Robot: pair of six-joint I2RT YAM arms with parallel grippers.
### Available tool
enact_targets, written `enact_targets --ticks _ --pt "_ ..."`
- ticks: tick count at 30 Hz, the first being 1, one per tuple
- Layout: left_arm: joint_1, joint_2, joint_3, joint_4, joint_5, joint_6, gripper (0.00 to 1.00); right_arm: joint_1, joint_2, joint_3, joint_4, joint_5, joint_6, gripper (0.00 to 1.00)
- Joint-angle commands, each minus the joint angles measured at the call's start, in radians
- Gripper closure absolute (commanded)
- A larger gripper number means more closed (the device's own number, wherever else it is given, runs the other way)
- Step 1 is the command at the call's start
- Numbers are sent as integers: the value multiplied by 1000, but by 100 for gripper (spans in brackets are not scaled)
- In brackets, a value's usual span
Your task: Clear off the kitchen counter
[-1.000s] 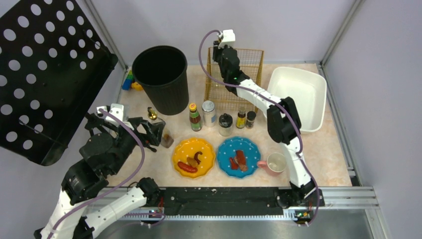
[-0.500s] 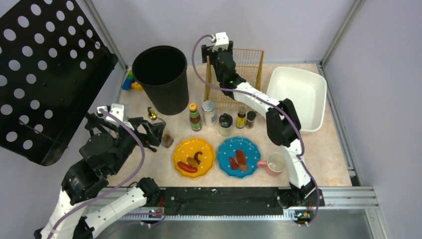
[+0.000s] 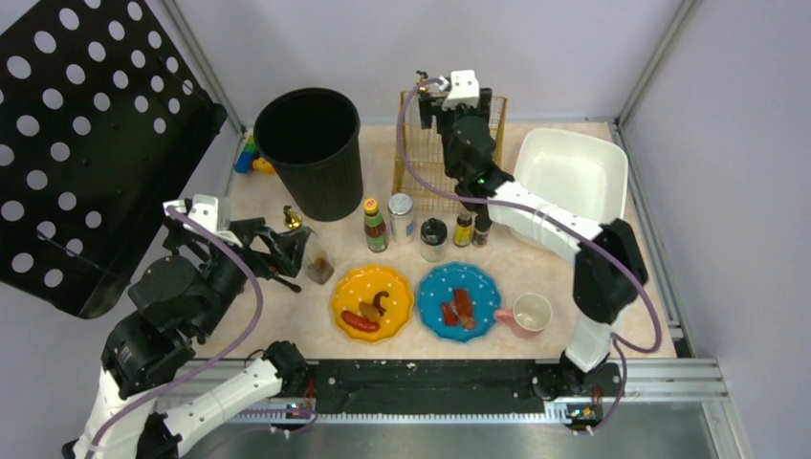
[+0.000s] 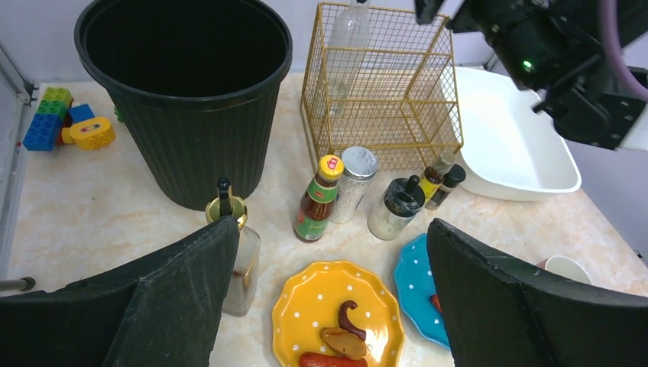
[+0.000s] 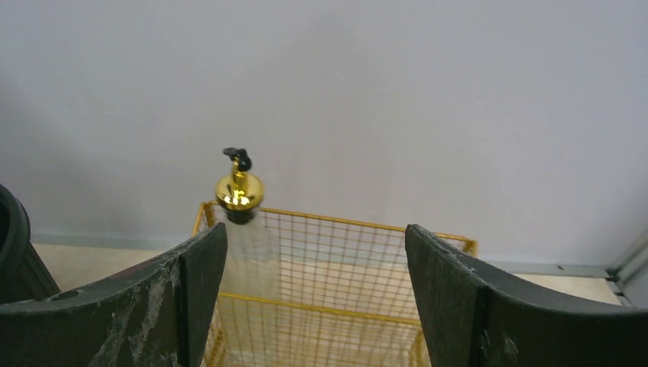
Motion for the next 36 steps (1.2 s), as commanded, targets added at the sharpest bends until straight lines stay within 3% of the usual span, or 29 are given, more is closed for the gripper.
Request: enact_targets --ticks 1,7,16,21,25,29,36 --pt "1 78 77 6 4 12 3 6 -195 -151 21 62 23 15" --pt "1 158 123 -61 -16 -53 2 51 -403 -300 -95 2 83 16" --pt "1 168 129 -269 -112 -313 1 85 -637 -397 -306 -85 124 16" --pt "0 142 51 -326 -130 -376 1 85 -672 -430 -366 -137 138 16" --pt "1 131 -4 -328 -116 -393 1 86 -667 -448 -416 -300 199 17" --pt "1 112 -39 -339 -164 -423 1 104 -646 -486 -388 -467 289 19" --pt "1 66 -195 -266 -222 -469 1 183 -636 -544 -273 -526 299 20"
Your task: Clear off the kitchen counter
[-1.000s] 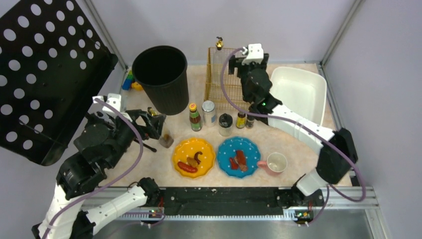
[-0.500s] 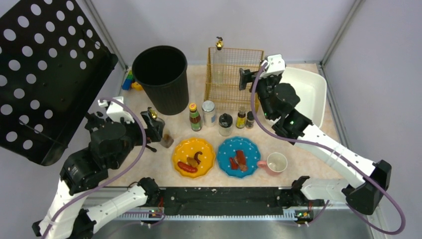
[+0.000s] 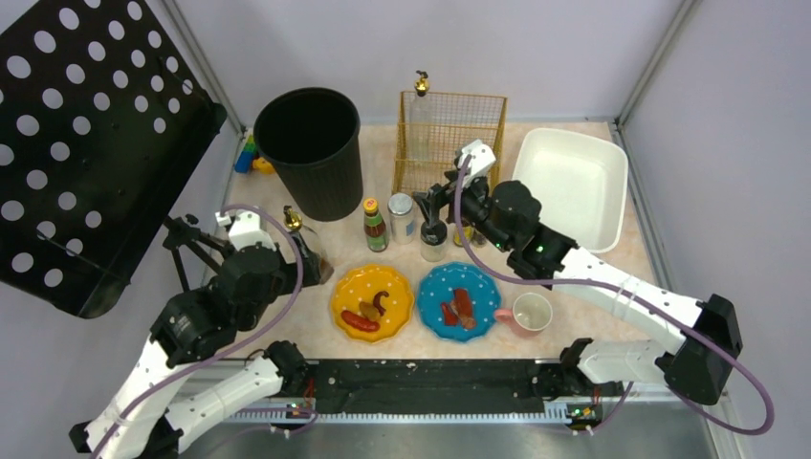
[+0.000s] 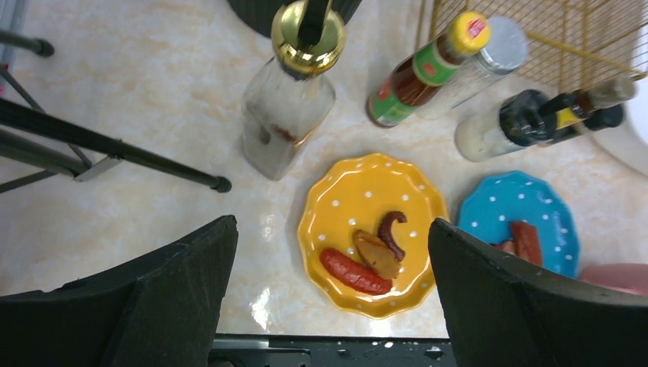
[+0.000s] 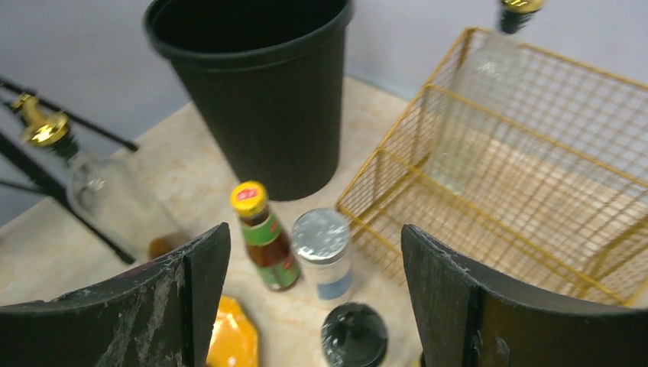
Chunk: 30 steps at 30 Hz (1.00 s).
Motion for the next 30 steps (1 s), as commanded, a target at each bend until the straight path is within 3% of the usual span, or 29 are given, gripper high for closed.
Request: enact_targets --ticks 1,7,16,30 --pt "1 -39 -99 94 -58 -38 1 43 -5 -16 110 -93 37 20" --pt "1 -112 -272 336 -150 39 1 72 -3 -39 118 -145 67 21" --pt "1 -113 -398 610 -295 164 2 100 -73 -157 196 -170 110 21" --pt "1 21 -515 958 -484 279 8 105 -189 -290 263 -206 158 22"
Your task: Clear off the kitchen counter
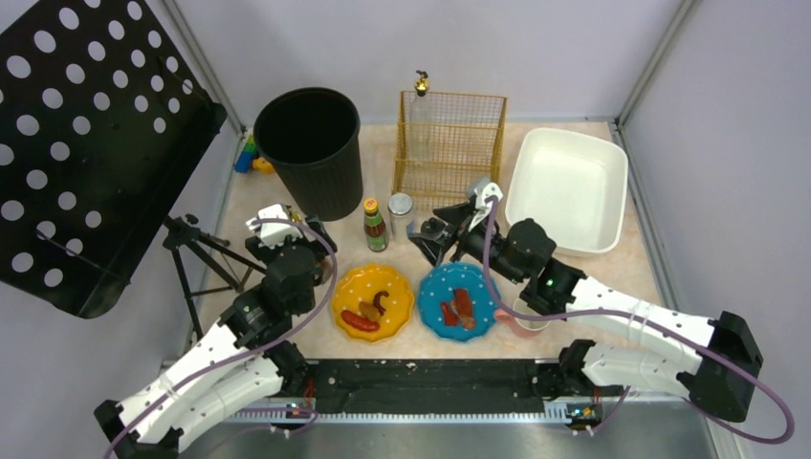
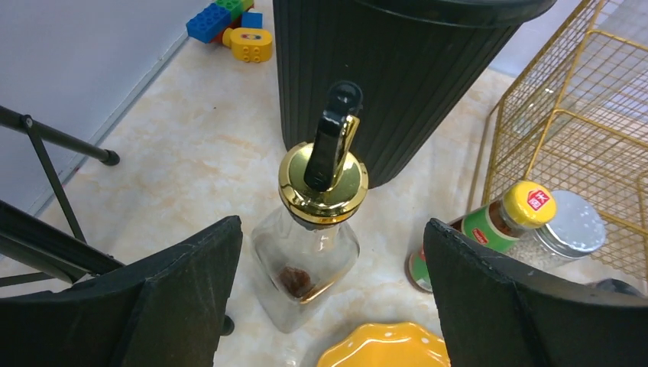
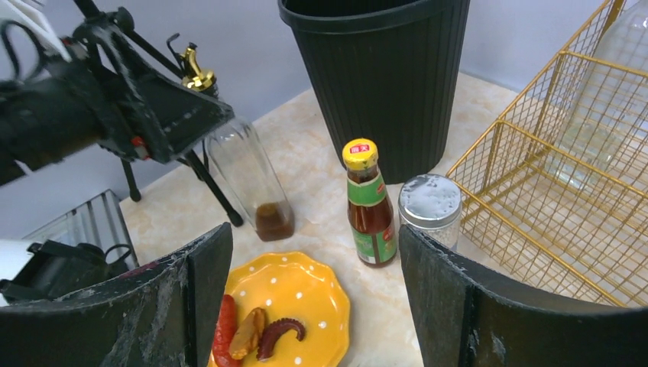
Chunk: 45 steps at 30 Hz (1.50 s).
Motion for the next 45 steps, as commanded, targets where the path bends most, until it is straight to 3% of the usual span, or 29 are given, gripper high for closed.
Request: enact_targets --ticks 1,10,21,28,31,33,34,45 --pt "1 50 -27 165 -78 30 9 12 -40 -6 58 -40 24 22" --pt "1 155 -46 233 -148 17 19 13 -109 -33 27 -61 30 22" --pt "1 152 -79 296 -192 21 41 13 -109 -63 30 -83 56 23" --pt "1 149 -95 338 -213 60 63 13 -105 -83 34 -83 70 23" --pt "1 139 -105 384 -227 77 67 12 -101 -92 39 -83 76 23" --pt "1 131 -103 392 -236 83 95 12 -97 -96 39 -83 80 23" --pt "1 128 -96 384 -243 76 100 13 -96 -97 40 -83 82 23" --pt "1 88 102 122 -105 49 100 13 -128 -93 -2 -52 81 23"
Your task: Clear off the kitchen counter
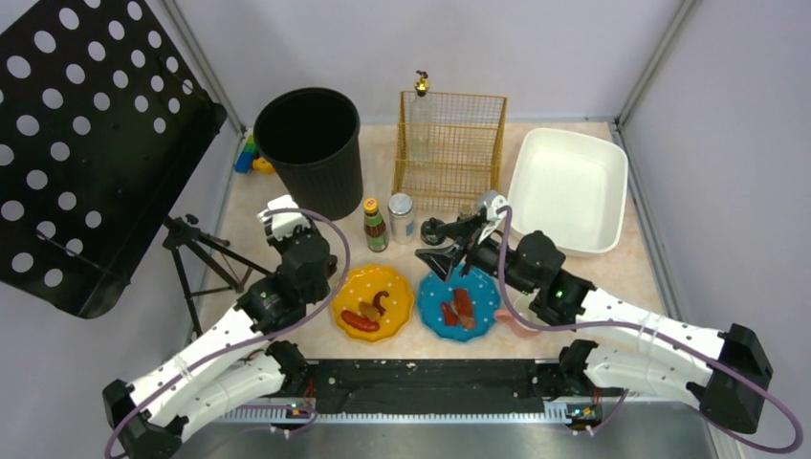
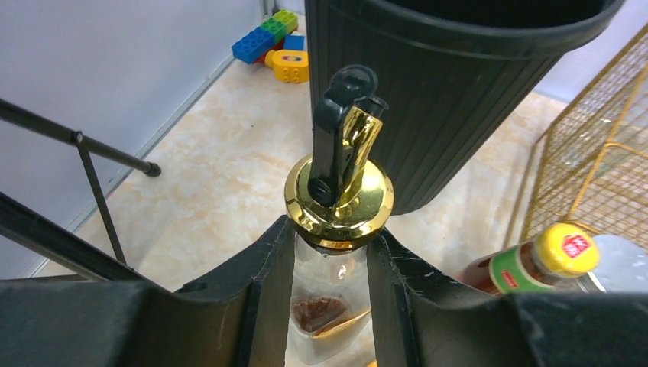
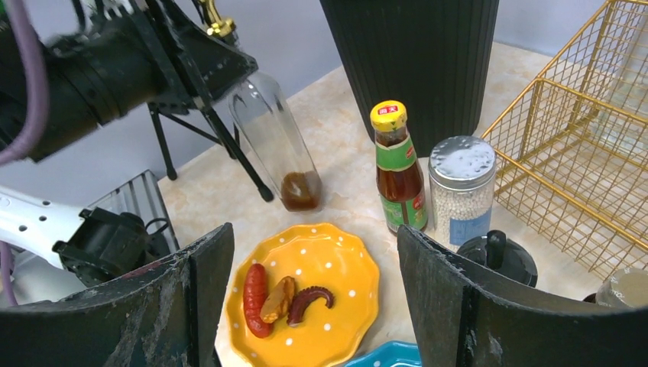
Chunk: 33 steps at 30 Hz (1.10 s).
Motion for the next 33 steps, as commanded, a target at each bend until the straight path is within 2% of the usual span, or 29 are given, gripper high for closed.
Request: enact_targets --ticks 1,4,7,18,24,33 --pt "0 -61 124 5 83 39 100 12 -40 9 -9 16 0 23" --pt "0 -81 151 49 142 104 100 11 -53 10 -26 23 -2 23" --pt "0 -69 235 -6 206 122 100 12 -68 24 -76 43 -3 23" --pt "0 123 745 -269 595 162 100 10 -207 63 -268 170 -48 23" --pt "0 246 914 -266 743 202 100 10 -266 87 -372 259 -33 24" --pt "0 427 1082 -151 900 284 100 11 -367 66 -531 269 17 24"
